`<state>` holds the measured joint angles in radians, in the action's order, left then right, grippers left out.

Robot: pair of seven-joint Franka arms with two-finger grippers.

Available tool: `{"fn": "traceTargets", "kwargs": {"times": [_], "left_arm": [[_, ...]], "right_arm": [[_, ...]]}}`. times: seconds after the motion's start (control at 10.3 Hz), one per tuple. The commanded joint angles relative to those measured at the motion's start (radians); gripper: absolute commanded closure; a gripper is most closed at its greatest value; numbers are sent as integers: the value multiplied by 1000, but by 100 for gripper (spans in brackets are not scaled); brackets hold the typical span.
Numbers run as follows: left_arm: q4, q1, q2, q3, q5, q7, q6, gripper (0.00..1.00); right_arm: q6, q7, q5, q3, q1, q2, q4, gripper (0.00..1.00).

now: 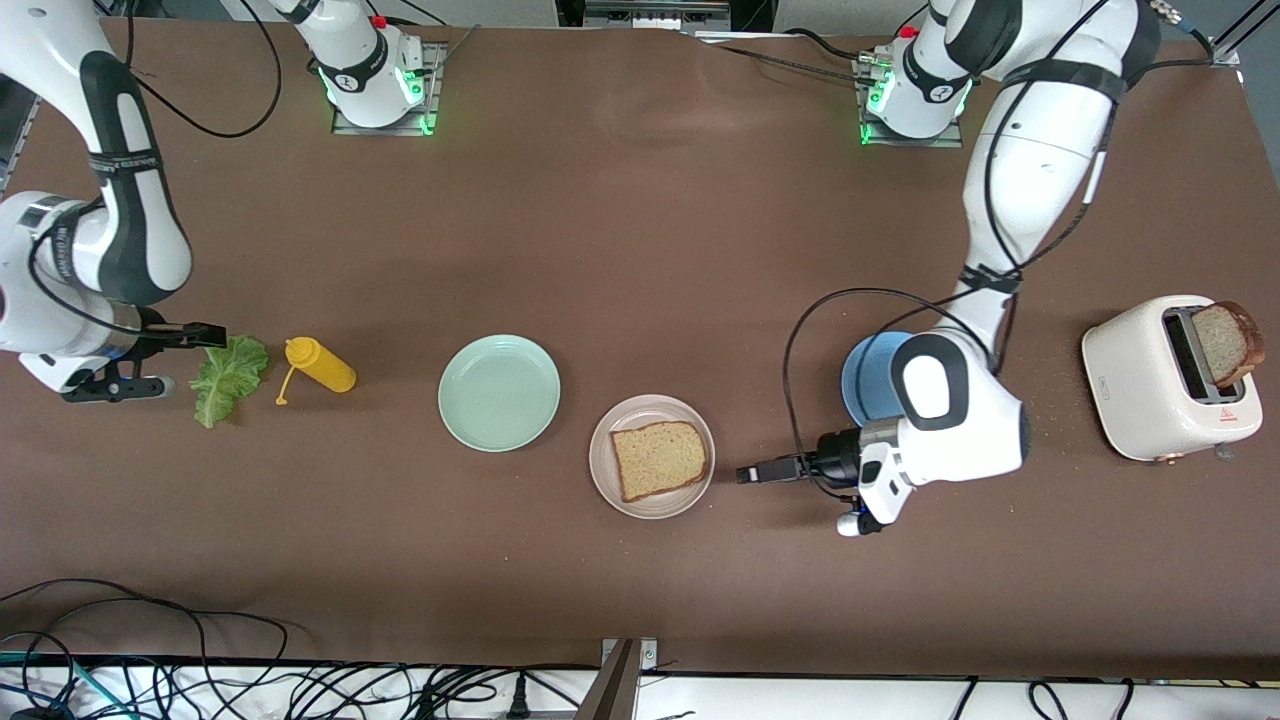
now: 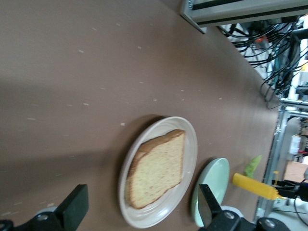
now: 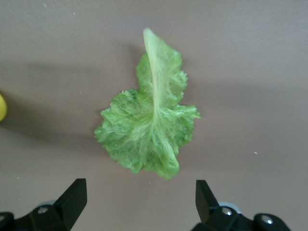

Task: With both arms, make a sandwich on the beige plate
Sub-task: 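Raise the left gripper back while the right gripper reaches the lettuce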

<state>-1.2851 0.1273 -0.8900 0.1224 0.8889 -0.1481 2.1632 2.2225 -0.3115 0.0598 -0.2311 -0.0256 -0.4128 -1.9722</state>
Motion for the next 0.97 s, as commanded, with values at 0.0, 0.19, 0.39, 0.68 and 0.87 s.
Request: {"fn": "traceTargets", "kwargs": {"times": [0.0,0.19,0.39,0.68,0.87], "left_arm": [[-16,-79,29,2,-158,13,-107,0],[-14,-147,60,0,-281,15,-210,0],[-5,-179,133,-7,-495,103,-356,0],[-5,-176,254,-7,-712,219,-530,0],[-5,-172,308,-6,-818,223,-635,0]], "right_arm": [[112,-58,11,6,-49,-27,-47,0],[172,-60,3,6,-54,-63,-47,0],[245,-58,-1,7,-56,-93,-47,0],[293,-55,-87,10,-57,-104,-45,0],[295,-54,-103,12,-57,-127,-45,0]]}}
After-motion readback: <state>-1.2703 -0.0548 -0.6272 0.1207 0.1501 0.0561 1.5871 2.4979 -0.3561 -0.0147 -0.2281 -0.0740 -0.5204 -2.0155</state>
